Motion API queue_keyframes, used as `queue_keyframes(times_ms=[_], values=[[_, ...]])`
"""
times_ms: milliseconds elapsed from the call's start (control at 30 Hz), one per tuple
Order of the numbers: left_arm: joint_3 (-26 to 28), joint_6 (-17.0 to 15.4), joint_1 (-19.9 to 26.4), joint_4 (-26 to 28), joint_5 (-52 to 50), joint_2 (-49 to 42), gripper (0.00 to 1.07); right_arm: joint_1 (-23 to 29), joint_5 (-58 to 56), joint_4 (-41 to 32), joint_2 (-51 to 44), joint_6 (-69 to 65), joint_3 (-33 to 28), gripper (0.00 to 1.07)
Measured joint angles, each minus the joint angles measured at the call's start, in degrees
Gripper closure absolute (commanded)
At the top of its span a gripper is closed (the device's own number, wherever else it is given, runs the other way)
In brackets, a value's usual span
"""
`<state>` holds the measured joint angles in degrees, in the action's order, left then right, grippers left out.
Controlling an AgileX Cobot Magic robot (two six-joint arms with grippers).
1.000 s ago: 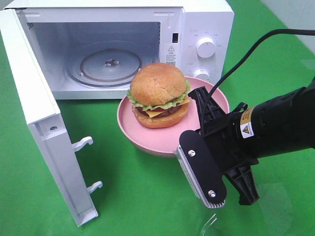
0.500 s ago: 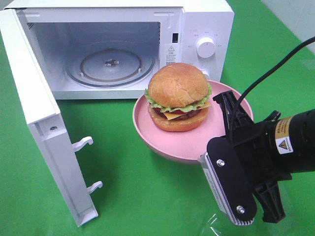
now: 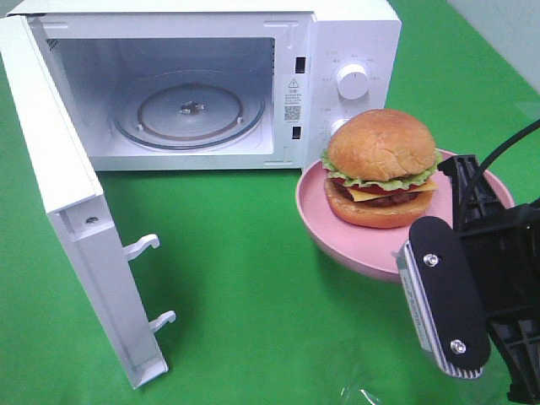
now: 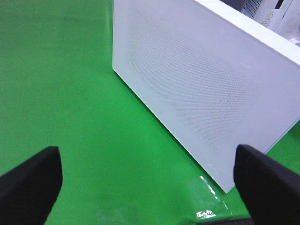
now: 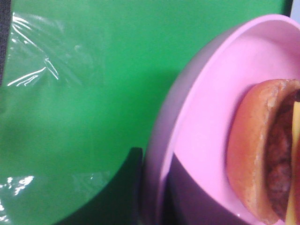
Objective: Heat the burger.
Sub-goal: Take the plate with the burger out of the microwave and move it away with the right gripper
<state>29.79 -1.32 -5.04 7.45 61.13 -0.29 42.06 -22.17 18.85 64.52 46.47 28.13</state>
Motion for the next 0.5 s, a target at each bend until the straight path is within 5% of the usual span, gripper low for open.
queue_keyframes(times_ms=[500], values=[[0.00,0.00,0.00,0.00,0.00,0.00,0.15,0.00,-10.08,7.28,-0.97,-20.28,0.00,1.07]])
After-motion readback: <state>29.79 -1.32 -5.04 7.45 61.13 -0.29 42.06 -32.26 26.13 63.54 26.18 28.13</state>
